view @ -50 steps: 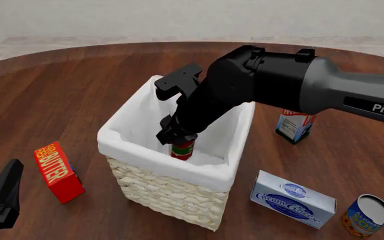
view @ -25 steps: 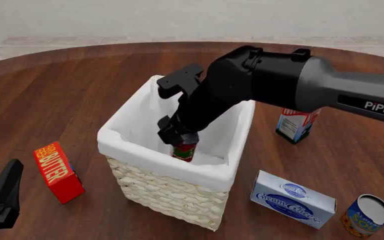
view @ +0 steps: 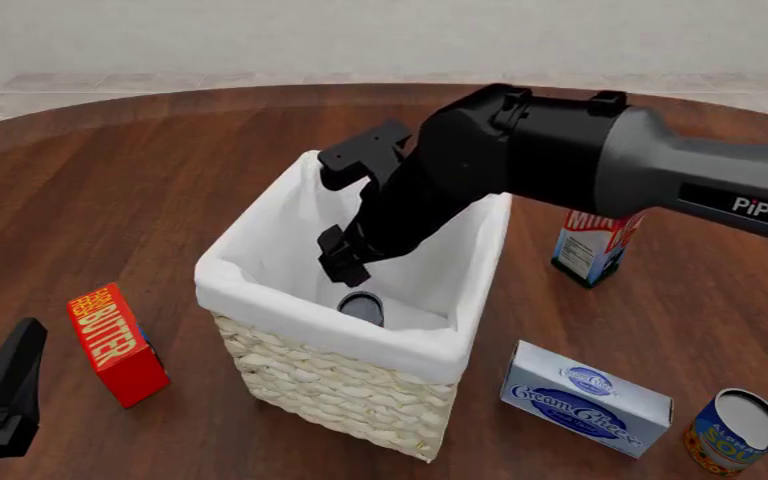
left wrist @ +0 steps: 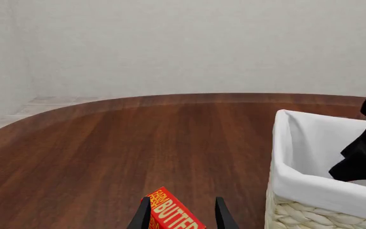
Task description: Pick up the tomato sauce, and put it in the basket.
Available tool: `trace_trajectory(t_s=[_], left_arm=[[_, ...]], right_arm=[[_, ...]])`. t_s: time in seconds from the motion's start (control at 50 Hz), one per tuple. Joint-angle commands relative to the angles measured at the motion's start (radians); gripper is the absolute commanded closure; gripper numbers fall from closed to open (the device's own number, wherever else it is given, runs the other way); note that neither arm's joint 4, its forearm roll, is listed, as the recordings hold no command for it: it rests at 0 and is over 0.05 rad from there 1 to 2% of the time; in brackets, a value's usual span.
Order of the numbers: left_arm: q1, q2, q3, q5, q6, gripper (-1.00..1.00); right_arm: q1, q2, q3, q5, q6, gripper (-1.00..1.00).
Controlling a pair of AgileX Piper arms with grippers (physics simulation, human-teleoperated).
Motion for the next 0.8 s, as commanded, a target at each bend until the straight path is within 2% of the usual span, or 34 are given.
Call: trace_trajectory(t_s=[0.02, 0.22, 0.8], left_arm=[[-0.001, -0.006, 0.000, 0.005, 0.001, -1.00], [-0.001, -0.006, 0.000, 0.005, 0.001, -1.00], [-0.001, -0.006, 0.000, 0.005, 0.001, -1.00]], right_arm=[[0.000, -0.008, 0.003, 0.001, -0.001, -1.00], [-0.016, -0.058, -0.026, 0.032, -0.034, -1.00], [0.003, -0.246, -0.039, 0.135, -0.068, -1.00]])
